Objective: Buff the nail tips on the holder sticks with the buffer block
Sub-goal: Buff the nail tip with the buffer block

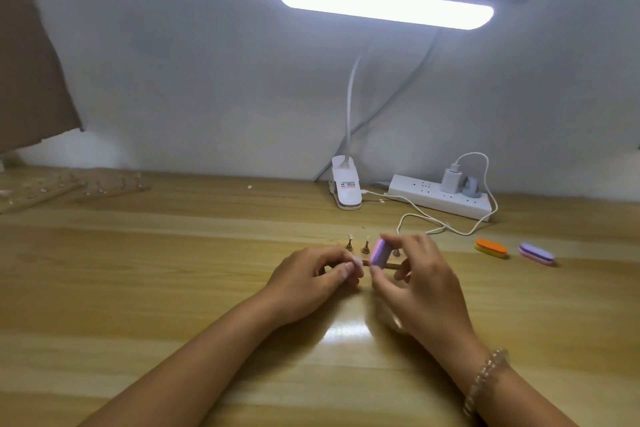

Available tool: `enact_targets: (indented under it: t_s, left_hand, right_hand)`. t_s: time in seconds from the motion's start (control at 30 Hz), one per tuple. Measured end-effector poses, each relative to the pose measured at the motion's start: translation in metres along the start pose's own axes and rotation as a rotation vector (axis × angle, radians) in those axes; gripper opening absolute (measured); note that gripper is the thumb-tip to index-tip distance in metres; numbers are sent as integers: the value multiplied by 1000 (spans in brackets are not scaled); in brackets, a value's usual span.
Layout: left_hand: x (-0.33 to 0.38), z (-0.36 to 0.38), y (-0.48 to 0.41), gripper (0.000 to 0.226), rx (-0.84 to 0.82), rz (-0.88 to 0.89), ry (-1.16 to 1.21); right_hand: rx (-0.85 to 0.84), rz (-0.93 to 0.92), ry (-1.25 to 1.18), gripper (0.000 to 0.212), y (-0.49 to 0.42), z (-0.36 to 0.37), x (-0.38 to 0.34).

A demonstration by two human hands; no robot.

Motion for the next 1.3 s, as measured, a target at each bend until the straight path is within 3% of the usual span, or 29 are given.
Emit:
enact_targets:
  t_s: [0.07, 0.2, 0.33, 0.47, 0.6, 0.73, 0.83, 0.97, 1.1, 1.23, 1.3]
  left_hand:
    - [1, 0, 2, 20, 8, 1, 59]
    - [-1, -1, 1, 16, 17, 38, 43]
    - [-1, -2, 0, 24, 19, 57, 36]
    - [-4, -1, -1, 26, 7, 62, 16]
    - [-4, -2, -1, 31, 20, 57, 8]
    - [-3, -1, 0, 26, 5, 66, 20]
    - [-5, 0, -1, 22, 15, 53, -9]
    - [-6, 0, 0, 23, 5, 43, -21]
    - [-6, 1, 0, 20, 7, 31, -35]
    - [-5, 0, 1, 20, -8, 42, -13]
    - [-4, 0, 0, 20, 2, 38, -17]
  right_hand:
    - [53, 65, -56, 45, -1, -2, 5]
    - [-37, -141, -13, 43, 9, 0, -11]
    - [-26, -108, 32, 34, 4, 1, -9]
    - [-75, -213, 61, 35, 9, 1, -13]
    - [-31, -112, 26, 32, 5, 1, -8]
    - [-73, -208, 60, 33, 8, 2, -11]
    - [-33, -82, -35, 29, 3, 1, -5]
    - [-59, -222, -12, 30, 9, 2, -15]
    - [-29, -81, -59, 27, 1, 1, -5]
    - [-53, -211, 25, 32, 7, 3, -11]
    - [-39, -138, -13, 31, 4, 1, -7]
Point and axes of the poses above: each hand's wrist, its own y-axis away from the middle knuckle, its own z-axis out of the palm, x = y × z, the point moved 2 cm from there along -y, towards the middle knuckle, and after that the axes turned 9 degrees about y, right-handed, at the moved point
